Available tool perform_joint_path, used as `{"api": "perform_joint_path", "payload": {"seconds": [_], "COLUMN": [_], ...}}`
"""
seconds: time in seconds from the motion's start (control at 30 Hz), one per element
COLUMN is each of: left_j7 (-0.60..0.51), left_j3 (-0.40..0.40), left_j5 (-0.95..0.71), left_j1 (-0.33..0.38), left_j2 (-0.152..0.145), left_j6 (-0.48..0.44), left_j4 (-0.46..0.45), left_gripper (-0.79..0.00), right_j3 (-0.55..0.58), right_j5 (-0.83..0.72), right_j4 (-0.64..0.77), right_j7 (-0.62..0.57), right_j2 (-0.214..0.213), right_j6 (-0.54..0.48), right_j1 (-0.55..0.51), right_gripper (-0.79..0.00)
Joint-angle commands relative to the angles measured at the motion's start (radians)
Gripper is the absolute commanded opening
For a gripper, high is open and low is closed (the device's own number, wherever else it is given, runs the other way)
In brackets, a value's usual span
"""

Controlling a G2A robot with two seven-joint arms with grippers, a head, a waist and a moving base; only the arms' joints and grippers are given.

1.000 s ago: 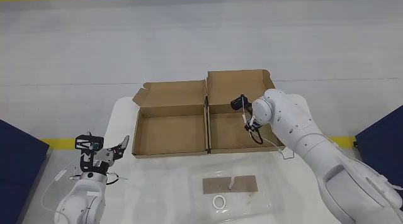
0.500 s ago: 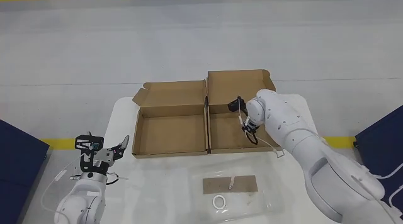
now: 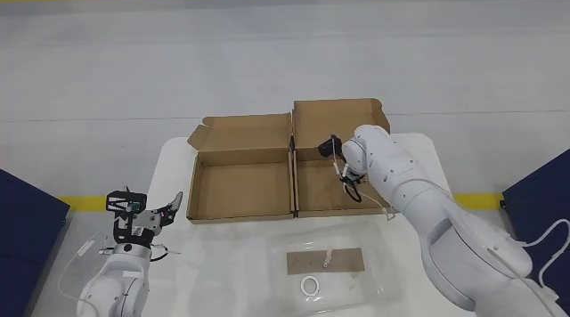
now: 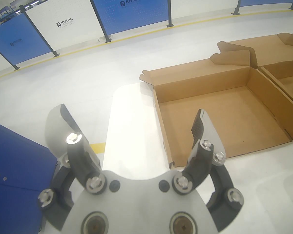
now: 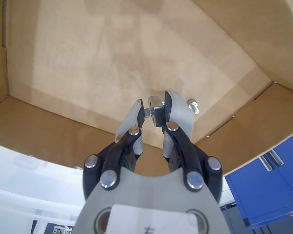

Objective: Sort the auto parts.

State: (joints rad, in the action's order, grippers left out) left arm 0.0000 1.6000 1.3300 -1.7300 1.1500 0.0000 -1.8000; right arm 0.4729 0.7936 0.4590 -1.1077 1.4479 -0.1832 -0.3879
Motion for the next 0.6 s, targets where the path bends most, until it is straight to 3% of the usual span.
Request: {"api": "perform_joint_path", "payload": {"seconds": [0.0, 0.37, 0.57], "left_j7": [0.000, 0.000, 0.000], "left_j3": [0.000, 0.000, 0.000], "left_j5": [0.000, 0.000, 0.000], "left_j1": [0.000, 0.000, 0.000], "left_j2": [0.000, 0.000, 0.000], "left_j6": [0.000, 0.000, 0.000], "left_j4": [0.000, 0.000, 0.000], "left_gripper": [0.000, 0.000, 0.000], "right_j3": [-0.005, -0.016, -0.012], "right_j5": [0.014, 0.039, 0.040], "right_j4": [-0.007, -0.059, -0.091], "right_j7": [0.003, 0.008, 0.018], "right_j2": [0.007, 0.046, 0.062], "right_j6": [0.005, 0.000, -0.017], "right_j1": [0.003, 0.009, 0.015], "right_gripper": [-0.785, -0.785, -0.742]}}
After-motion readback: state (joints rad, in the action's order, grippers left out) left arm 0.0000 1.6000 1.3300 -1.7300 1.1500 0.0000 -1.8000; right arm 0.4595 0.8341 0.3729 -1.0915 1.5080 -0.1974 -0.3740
